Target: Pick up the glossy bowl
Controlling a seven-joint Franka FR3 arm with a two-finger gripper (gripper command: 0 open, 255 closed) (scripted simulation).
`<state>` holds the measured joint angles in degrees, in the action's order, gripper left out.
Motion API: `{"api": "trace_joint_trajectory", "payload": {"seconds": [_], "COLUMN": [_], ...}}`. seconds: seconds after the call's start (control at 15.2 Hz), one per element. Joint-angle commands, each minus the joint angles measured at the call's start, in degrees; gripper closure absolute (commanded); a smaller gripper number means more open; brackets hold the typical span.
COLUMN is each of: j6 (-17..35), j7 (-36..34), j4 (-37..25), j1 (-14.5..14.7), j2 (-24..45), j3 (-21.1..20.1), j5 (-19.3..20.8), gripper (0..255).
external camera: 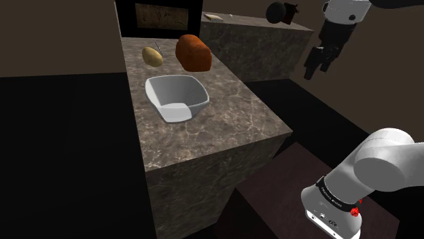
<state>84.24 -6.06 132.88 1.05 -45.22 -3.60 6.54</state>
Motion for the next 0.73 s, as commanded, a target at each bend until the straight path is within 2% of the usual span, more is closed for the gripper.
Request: {"api": "trace_joint_trajectory", "payload": {"seconds": [0.0,0.66], "j6": [0.00,9.97], "j7": [0.00,-7.46], "j4": [0.00,-7.27], "j1": [0.00,1.60], "j2": [0.00,18.12], "j3": [0.00,-3.74], "j5": [0.00,-8.13], "gripper": [0,0]}}
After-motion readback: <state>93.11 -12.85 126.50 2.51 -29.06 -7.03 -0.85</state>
